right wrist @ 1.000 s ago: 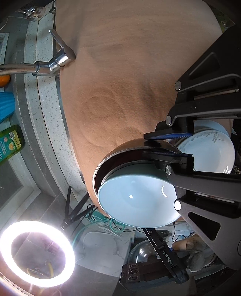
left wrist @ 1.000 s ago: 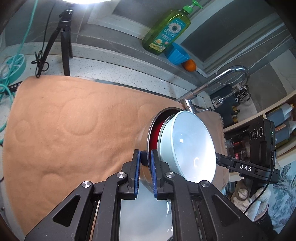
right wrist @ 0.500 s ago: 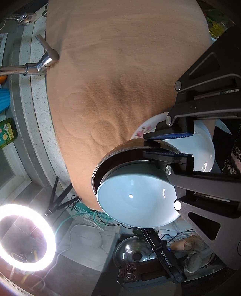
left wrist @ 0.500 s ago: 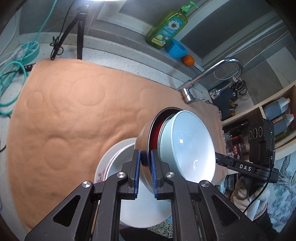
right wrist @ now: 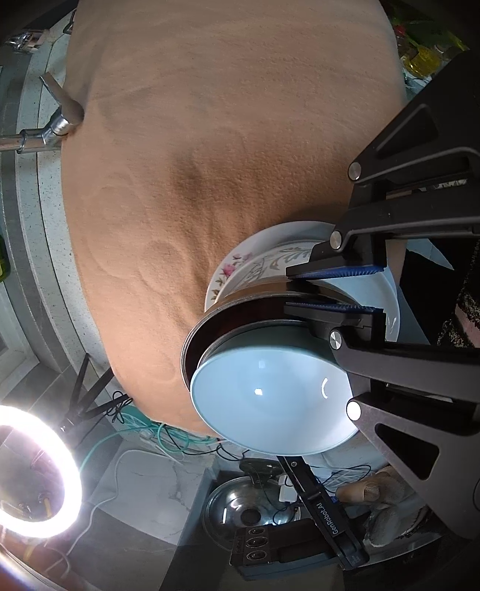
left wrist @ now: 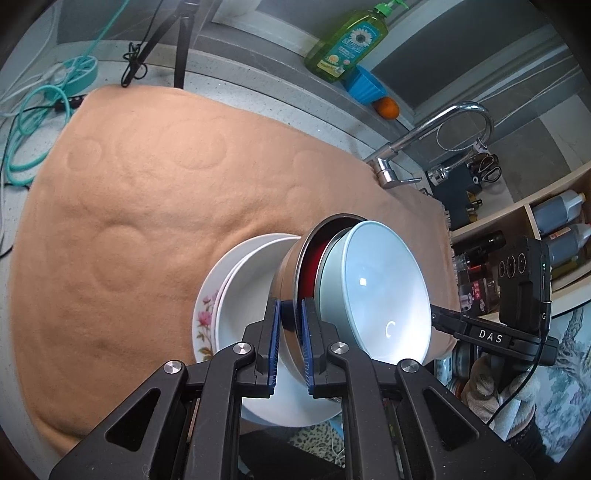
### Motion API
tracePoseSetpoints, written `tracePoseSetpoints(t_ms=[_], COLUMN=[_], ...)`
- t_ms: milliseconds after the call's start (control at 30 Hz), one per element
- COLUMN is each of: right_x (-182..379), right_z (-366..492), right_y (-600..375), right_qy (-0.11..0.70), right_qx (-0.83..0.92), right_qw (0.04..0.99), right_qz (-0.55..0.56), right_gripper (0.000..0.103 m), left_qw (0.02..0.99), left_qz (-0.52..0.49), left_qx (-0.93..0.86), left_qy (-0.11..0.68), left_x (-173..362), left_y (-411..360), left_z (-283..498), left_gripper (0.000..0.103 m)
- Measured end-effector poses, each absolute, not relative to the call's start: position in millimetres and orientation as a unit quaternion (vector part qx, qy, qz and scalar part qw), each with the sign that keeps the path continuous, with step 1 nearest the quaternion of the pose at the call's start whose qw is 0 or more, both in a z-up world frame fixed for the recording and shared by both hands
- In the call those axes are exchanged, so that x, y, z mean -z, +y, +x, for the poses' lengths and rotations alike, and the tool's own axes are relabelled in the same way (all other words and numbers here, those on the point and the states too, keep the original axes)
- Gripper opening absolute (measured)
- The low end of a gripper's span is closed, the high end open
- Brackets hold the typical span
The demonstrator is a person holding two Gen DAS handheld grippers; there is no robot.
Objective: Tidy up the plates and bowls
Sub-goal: 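Lift the nested bowl stack with both grippers and set it on the plate stack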
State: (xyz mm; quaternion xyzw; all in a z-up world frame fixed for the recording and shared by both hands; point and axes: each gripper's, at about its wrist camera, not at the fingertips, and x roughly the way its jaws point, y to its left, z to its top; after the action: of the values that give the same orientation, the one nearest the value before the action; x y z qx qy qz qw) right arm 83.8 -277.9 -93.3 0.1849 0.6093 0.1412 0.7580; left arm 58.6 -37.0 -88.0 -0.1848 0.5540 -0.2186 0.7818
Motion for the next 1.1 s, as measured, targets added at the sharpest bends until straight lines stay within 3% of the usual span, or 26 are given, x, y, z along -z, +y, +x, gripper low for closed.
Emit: tracePoseSetpoints(t_ms=[1100], right_x=[105.1], right_z=[77.4], right_y=[-267.5], right_qy=[0.617], right_qx=[-0.145], right_qw=[0.753], right_qz=[0.180], right_gripper=[0.014], left_qw=[0.778], left_qz=[-0.180], left_qx=[0.209], left_qy=[0.565], left_x=[99.8], left_y=[-32.5], left_z=[51.7], left_gripper=[0.009])
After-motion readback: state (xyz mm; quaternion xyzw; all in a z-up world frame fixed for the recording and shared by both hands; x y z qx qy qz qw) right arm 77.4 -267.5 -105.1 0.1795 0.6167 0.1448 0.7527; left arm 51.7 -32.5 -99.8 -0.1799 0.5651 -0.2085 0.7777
